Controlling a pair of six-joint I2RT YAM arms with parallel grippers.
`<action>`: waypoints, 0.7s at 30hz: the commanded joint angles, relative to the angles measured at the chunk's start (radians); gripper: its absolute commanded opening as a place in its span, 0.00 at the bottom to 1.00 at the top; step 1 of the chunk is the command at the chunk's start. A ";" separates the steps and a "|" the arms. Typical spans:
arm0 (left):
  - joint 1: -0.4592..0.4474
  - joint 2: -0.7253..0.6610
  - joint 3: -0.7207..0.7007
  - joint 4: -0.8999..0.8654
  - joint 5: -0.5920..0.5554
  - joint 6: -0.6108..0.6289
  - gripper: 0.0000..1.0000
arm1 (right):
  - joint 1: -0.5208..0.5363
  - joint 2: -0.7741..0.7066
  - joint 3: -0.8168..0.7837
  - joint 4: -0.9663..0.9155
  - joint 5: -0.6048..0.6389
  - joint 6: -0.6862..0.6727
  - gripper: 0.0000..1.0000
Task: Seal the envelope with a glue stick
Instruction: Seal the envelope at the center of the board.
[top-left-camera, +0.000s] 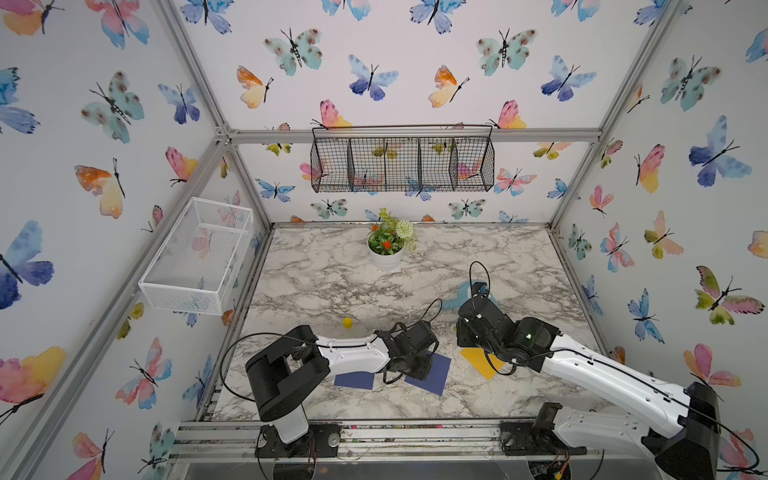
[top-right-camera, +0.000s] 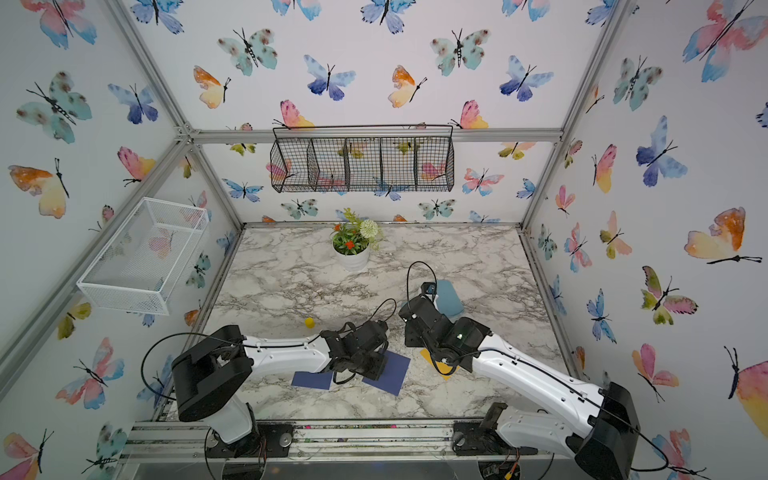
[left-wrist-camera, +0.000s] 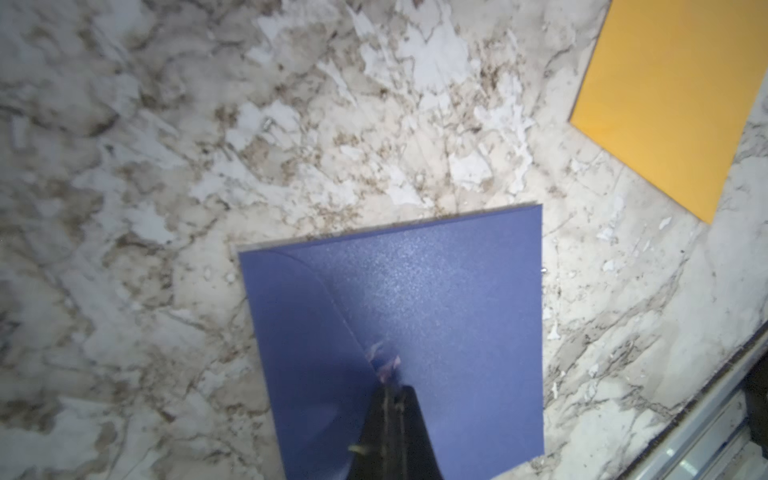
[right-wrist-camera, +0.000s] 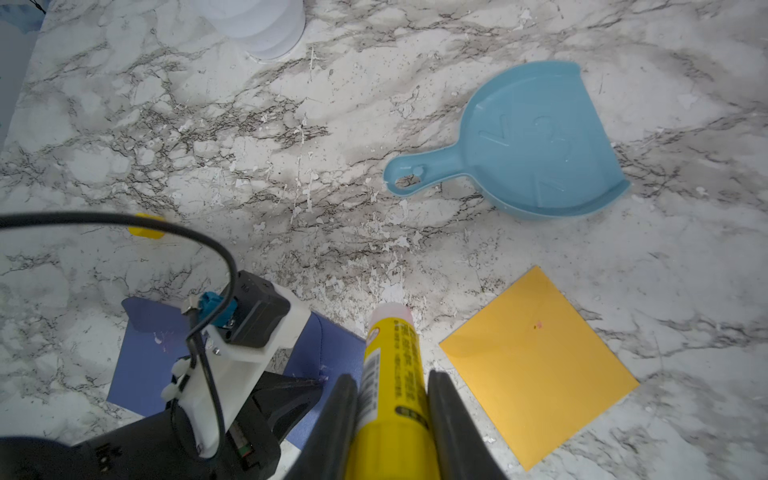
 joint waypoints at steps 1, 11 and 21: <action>-0.006 0.003 -0.019 -0.139 -0.054 0.019 0.00 | -0.006 -0.009 0.009 -0.030 0.007 -0.015 0.03; 0.022 -0.168 0.050 -0.158 -0.022 0.034 0.00 | -0.006 -0.007 0.027 -0.034 0.016 -0.020 0.03; 0.038 -0.133 0.012 -0.187 -0.060 0.048 0.00 | -0.006 0.010 0.043 -0.036 0.021 -0.031 0.03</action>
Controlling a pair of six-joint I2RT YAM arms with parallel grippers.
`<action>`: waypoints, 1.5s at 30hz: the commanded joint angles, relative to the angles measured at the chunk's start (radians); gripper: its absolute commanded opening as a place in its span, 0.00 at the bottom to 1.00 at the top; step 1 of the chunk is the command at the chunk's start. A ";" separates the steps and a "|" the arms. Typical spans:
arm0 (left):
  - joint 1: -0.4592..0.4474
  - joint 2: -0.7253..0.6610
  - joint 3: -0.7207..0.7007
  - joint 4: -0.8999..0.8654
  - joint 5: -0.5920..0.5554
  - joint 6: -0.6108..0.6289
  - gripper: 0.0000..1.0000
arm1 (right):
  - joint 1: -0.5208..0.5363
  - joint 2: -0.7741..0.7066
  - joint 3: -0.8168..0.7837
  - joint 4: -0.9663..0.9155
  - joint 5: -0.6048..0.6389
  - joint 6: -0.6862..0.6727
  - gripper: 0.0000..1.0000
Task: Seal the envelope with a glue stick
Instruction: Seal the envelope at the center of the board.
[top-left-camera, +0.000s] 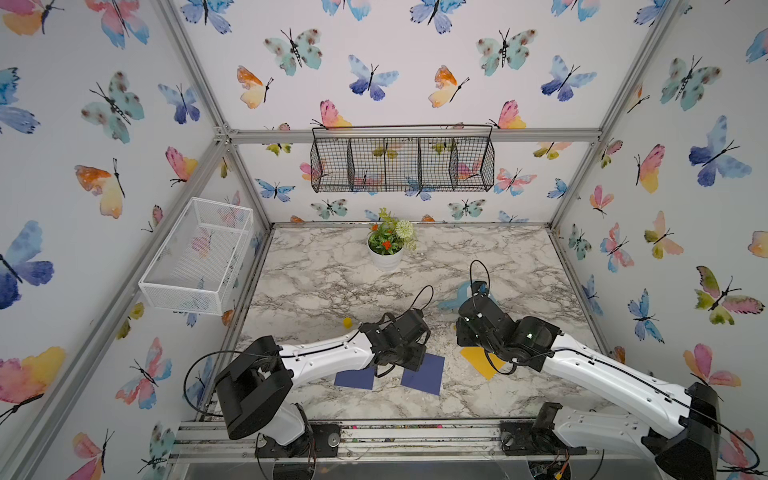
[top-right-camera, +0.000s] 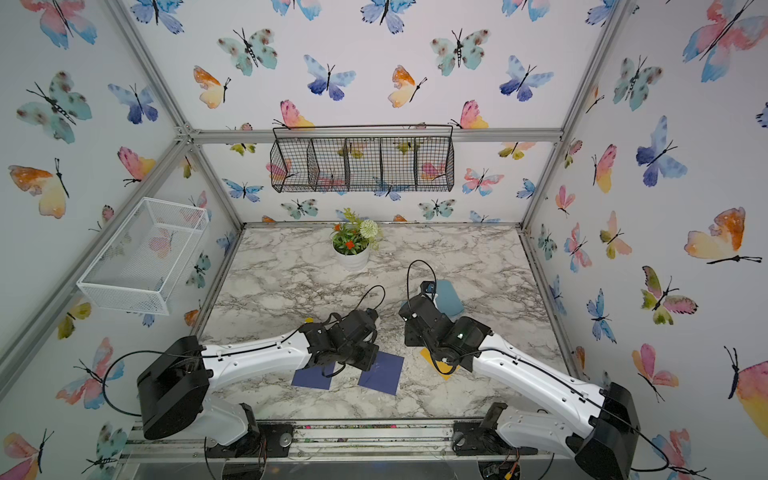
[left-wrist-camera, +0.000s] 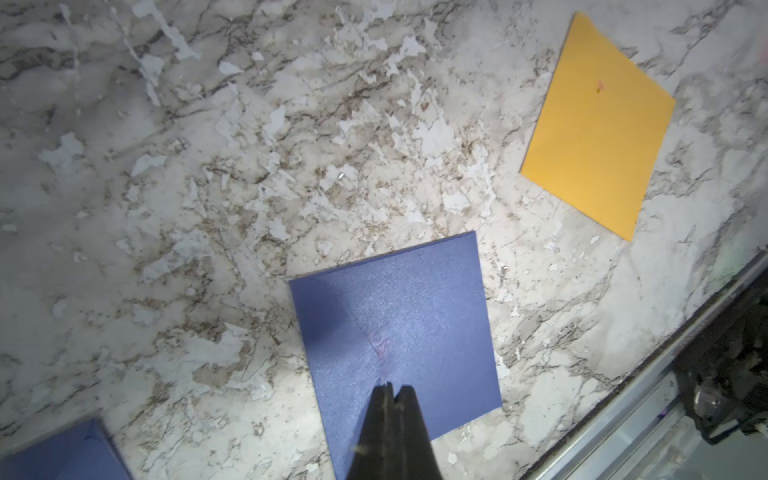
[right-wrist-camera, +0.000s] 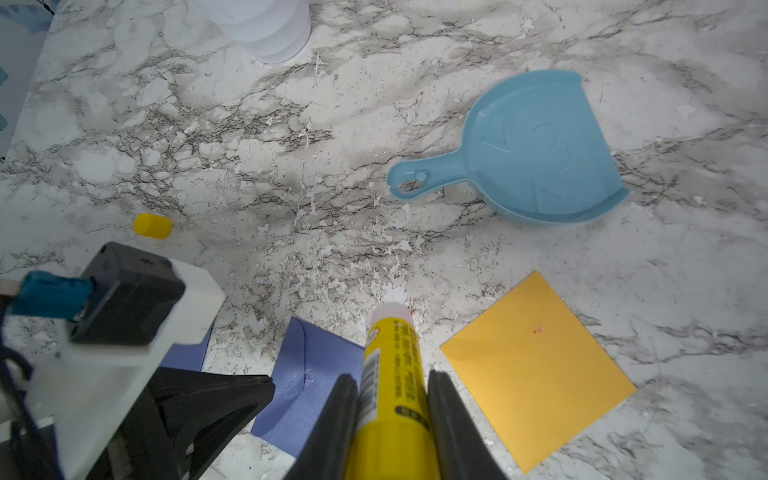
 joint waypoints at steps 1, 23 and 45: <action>-0.005 0.047 -0.006 -0.043 -0.036 0.025 0.00 | -0.006 0.011 0.033 -0.036 0.021 -0.016 0.02; -0.125 0.291 0.068 -0.142 -0.166 0.044 0.00 | -0.006 0.021 0.036 -0.049 0.019 -0.011 0.03; -0.152 0.371 0.050 -0.143 -0.149 0.036 0.03 | -0.006 0.010 0.029 -0.056 0.026 -0.009 0.03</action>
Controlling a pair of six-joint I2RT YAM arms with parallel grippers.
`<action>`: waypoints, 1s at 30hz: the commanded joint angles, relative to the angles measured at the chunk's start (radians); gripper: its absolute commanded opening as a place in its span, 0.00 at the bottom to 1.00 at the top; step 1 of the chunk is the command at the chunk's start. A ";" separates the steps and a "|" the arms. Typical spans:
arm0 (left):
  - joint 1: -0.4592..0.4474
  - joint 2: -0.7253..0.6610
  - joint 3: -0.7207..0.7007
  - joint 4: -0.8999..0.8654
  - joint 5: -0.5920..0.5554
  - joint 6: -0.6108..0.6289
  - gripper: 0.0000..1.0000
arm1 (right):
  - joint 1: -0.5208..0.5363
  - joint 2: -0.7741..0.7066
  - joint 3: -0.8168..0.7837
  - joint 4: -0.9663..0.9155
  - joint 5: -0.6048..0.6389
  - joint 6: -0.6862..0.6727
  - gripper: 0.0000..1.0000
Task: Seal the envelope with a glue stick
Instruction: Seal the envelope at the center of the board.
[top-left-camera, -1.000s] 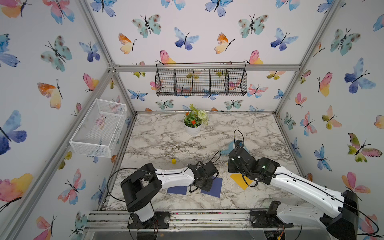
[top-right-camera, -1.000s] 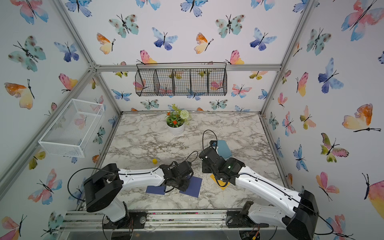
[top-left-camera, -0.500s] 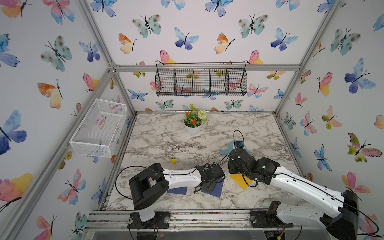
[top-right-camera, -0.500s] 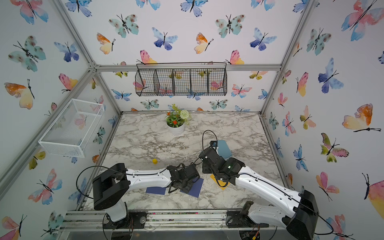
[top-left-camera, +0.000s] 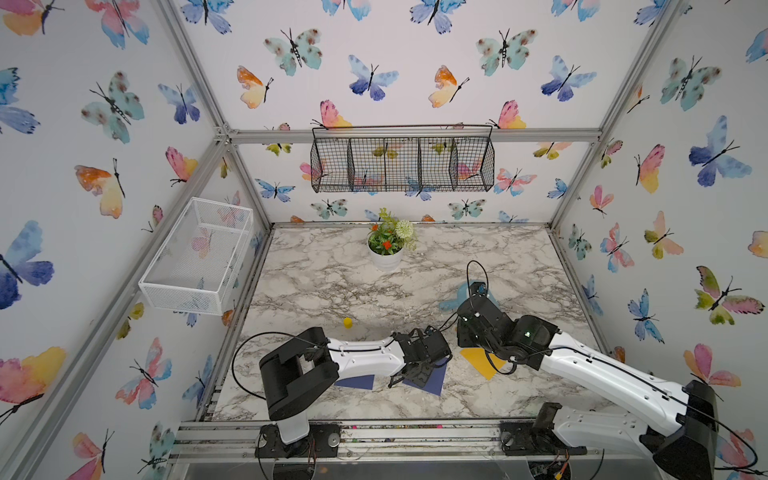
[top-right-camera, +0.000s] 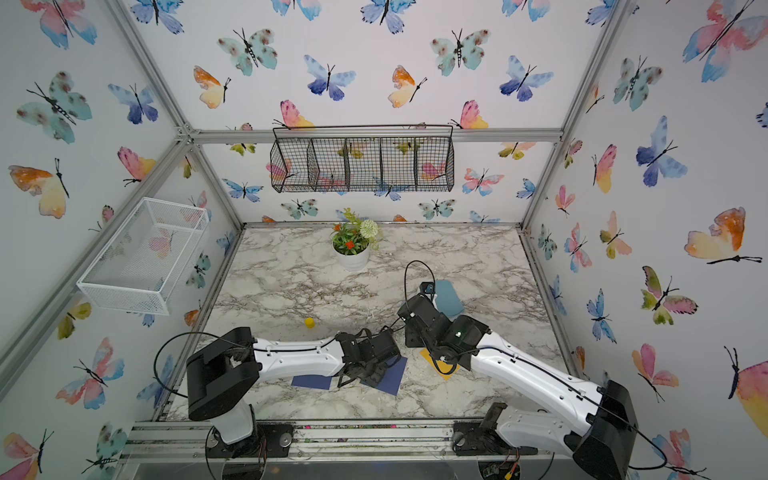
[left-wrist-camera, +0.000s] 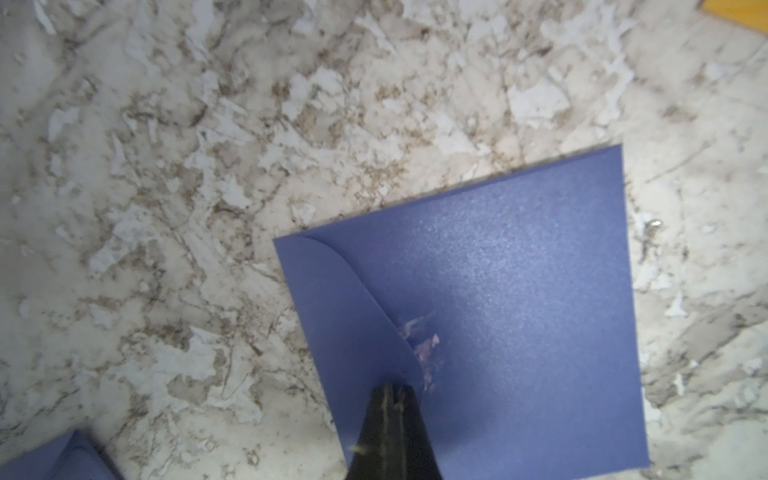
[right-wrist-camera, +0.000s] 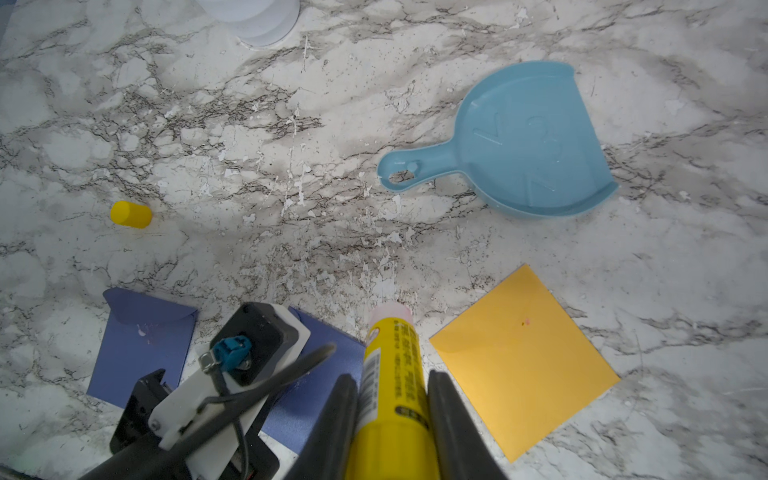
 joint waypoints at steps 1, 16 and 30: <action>-0.010 0.126 -0.065 -0.024 0.046 0.003 0.04 | -0.006 -0.005 0.017 -0.019 0.023 -0.002 0.03; 0.039 -0.065 -0.004 -0.020 0.058 0.018 0.06 | -0.018 -0.043 0.042 -0.071 0.078 0.013 0.03; 0.074 -0.040 0.039 0.022 0.101 0.047 0.05 | -0.028 -0.060 0.046 -0.093 0.090 0.015 0.03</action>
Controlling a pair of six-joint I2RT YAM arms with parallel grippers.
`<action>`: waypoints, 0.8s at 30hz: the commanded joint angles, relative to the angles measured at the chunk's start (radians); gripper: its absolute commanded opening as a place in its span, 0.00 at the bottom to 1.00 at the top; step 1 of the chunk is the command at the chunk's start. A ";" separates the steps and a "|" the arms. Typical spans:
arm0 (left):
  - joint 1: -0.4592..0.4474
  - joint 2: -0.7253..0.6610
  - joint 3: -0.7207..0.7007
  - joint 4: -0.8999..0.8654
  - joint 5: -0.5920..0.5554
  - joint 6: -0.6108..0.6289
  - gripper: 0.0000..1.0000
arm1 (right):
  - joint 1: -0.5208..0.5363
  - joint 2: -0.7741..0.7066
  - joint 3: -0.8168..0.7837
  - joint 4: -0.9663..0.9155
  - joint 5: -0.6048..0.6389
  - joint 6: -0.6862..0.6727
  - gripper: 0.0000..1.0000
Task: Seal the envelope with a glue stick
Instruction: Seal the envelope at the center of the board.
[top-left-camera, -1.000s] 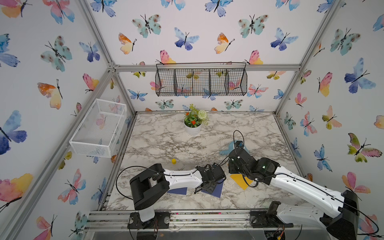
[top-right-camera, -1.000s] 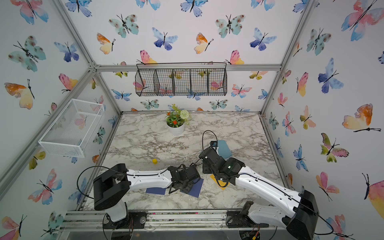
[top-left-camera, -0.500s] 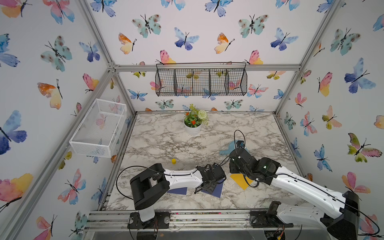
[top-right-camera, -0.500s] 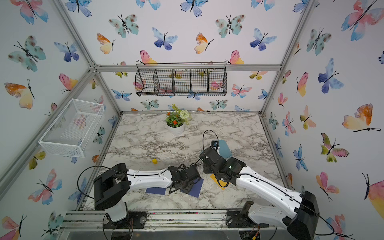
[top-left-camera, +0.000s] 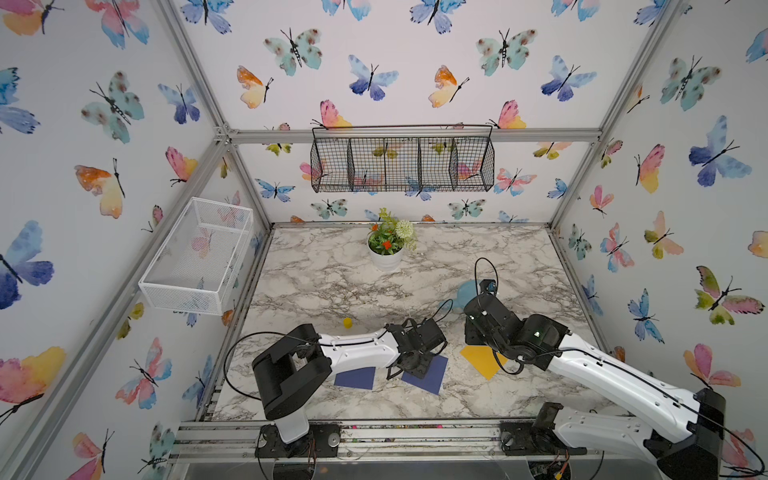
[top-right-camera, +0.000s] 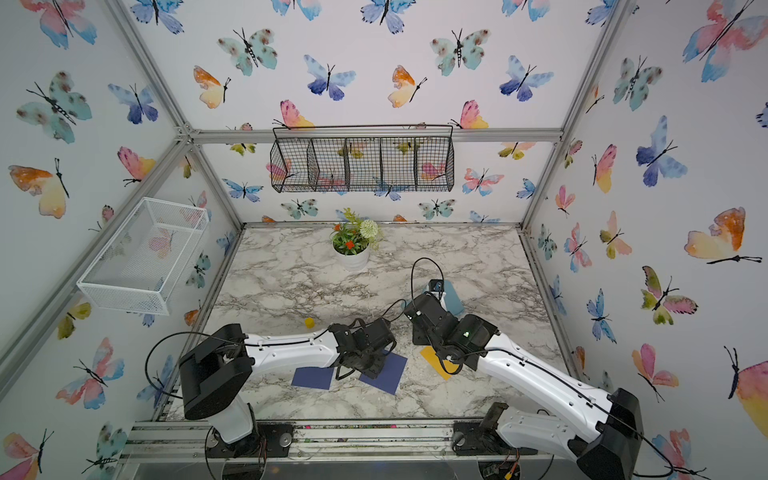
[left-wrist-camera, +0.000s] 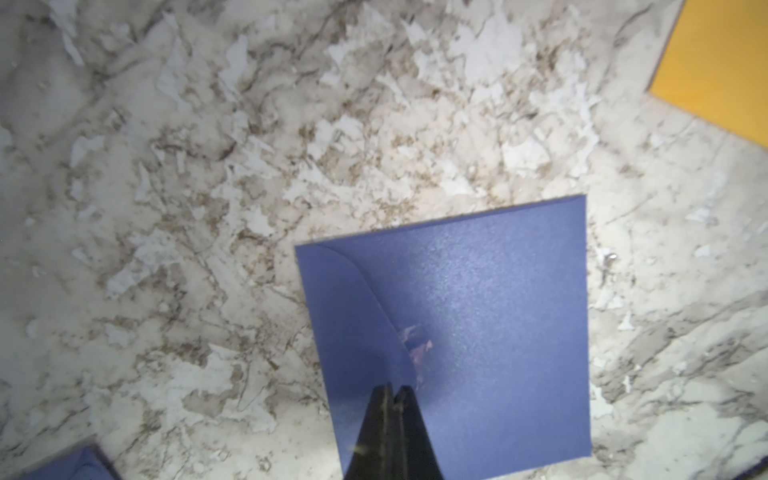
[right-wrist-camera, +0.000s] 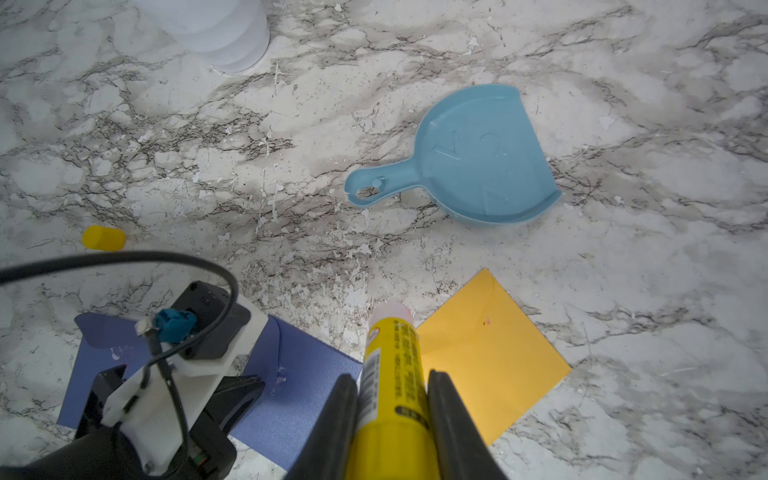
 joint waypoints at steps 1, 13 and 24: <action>0.002 0.014 0.021 0.008 0.022 0.018 0.05 | -0.006 -0.017 0.027 -0.025 0.030 0.011 0.03; 0.002 0.082 -0.019 0.040 0.018 0.028 0.03 | -0.008 -0.016 0.024 -0.031 0.023 0.011 0.03; 0.008 0.046 -0.079 0.076 0.053 0.015 0.03 | -0.009 0.002 0.044 -0.026 0.016 -0.003 0.03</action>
